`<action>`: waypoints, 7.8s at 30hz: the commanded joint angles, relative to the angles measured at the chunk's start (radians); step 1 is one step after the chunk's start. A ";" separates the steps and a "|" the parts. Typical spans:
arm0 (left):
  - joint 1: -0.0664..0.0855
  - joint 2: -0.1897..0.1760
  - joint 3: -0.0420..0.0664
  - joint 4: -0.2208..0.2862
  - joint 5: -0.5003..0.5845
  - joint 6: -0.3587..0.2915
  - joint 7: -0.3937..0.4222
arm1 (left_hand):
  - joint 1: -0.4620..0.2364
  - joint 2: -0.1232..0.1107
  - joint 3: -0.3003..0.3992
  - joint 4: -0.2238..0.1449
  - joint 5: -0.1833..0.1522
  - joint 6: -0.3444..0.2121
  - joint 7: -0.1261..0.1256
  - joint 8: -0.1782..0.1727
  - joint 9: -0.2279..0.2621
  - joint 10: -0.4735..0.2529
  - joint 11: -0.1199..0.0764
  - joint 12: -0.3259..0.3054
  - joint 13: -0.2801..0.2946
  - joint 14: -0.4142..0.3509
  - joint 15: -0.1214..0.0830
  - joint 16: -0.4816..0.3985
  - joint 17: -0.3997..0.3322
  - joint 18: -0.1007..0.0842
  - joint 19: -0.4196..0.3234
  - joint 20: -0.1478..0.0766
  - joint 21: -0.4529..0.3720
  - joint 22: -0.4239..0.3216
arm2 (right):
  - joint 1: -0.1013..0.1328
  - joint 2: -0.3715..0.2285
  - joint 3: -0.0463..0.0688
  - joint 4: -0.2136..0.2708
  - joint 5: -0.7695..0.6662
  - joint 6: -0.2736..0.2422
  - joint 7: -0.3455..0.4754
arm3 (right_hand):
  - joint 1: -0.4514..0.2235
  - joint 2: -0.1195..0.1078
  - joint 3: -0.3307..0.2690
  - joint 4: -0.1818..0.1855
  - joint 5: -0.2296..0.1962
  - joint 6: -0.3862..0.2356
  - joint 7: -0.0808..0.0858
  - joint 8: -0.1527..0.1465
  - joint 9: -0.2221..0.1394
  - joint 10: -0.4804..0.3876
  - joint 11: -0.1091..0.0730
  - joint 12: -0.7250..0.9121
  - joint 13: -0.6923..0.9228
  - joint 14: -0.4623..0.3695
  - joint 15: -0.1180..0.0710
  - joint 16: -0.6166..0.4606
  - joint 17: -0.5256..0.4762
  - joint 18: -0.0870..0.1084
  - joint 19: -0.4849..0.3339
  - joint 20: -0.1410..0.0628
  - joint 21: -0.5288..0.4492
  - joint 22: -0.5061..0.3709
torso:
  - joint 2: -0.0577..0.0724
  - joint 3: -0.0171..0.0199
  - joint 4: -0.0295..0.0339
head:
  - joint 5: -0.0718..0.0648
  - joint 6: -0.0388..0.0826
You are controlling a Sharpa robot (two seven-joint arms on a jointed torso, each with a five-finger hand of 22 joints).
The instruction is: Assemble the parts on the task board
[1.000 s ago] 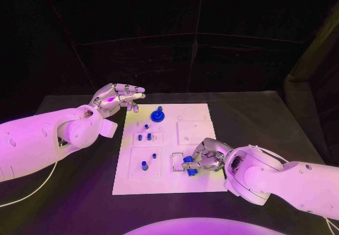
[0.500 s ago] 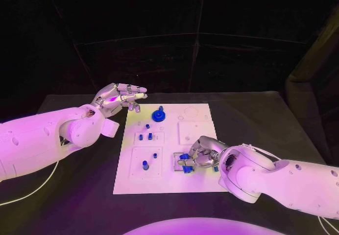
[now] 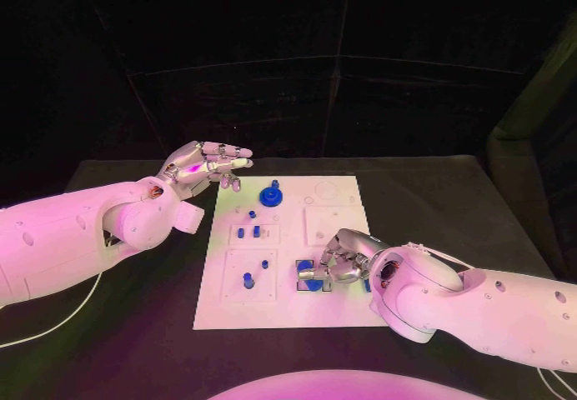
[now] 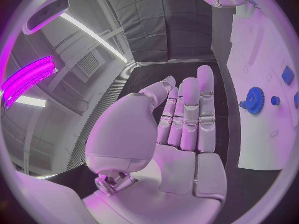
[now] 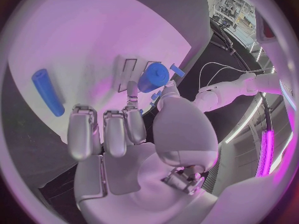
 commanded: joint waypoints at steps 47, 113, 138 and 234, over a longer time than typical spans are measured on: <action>0.002 -0.003 0.001 0.000 0.003 0.021 -0.006 | 0.003 -0.001 -0.002 -0.002 0.001 -0.003 0.005 0.004 -0.002 -0.007 0.002 0.003 -0.002 -0.008 -0.001 -0.005 -0.002 0.013 0.002 -0.003 -0.005 -0.002 | 0.001 -0.049 0.000 0.035 -0.034 -0.059 0.137 | 0.215 0.092 0.074 -0.145 0.092 -0.021 0.001 0.006 0.043 0.003 -0.002 -0.011 0.062 0.059 -0.007 -0.003 0.014 -0.018 -0.002 -0.005 -0.005 0.026 | 0.000 0.0008 -0.0011 | -0.008 0.000; 0.002 -0.004 -0.009 0.001 0.003 0.030 0.004 | -0.002 0.006 -0.007 0.002 0.001 0.002 0.000 0.009 -0.001 -0.008 0.000 0.007 -0.001 -0.010 -0.001 -0.004 -0.006 0.013 0.000 -0.002 -0.008 -0.004 | 0.010 -0.148 -0.001 0.008 -0.339 0.387 0.015 | 0.358 0.153 0.033 -0.210 0.140 -0.011 0.021 -0.122 0.021 -0.027 0.015 -0.088 0.025 0.055 0.009 -0.019 0.001 -0.012 -0.018 0.013 -0.024 0.003 | -0.003 0.0003 -0.0141 | -0.033 -0.006; 0.002 -0.007 -0.009 0.001 0.003 0.040 -0.005 | -0.002 0.007 -0.007 0.003 0.001 0.001 0.000 0.009 -0.001 -0.010 0.000 0.007 -0.002 -0.011 -0.001 -0.004 -0.007 0.014 0.000 -0.002 -0.009 -0.005 | 0.009 -0.184 0.000 0.055 0.068 0.097 0.039 | 0.234 0.049 0.539 -0.220 0.266 0.005 0.040 -0.229 -0.026 -0.036 0.027 -0.113 0.018 0.056 0.019 -0.028 0.000 -0.013 -0.012 0.021 -0.025 0.010 | -0.004 -0.0004 -0.0135 | -0.022 0.000; 0.002 -0.009 -0.009 0.004 0.003 0.051 -0.020 | -0.002 0.008 -0.009 0.001 0.001 -0.004 0.001 0.008 -0.002 -0.015 0.001 0.006 -0.002 -0.012 0.000 -0.003 -0.009 0.014 0.000 -0.002 -0.011 -0.006 | 0.009 -0.078 0.000 0.004 0.137 0.146 0.114 | 0.191 0.106 0.097 -0.111 0.084 0.069 0.013 -0.209 0.033 -0.005 0.010 -0.086 0.052 0.059 0.005 -0.023 0.018 -0.016 0.000 0.008 -0.024 0.029 | -0.003 0.0000 -0.0145 | -0.007 -0.001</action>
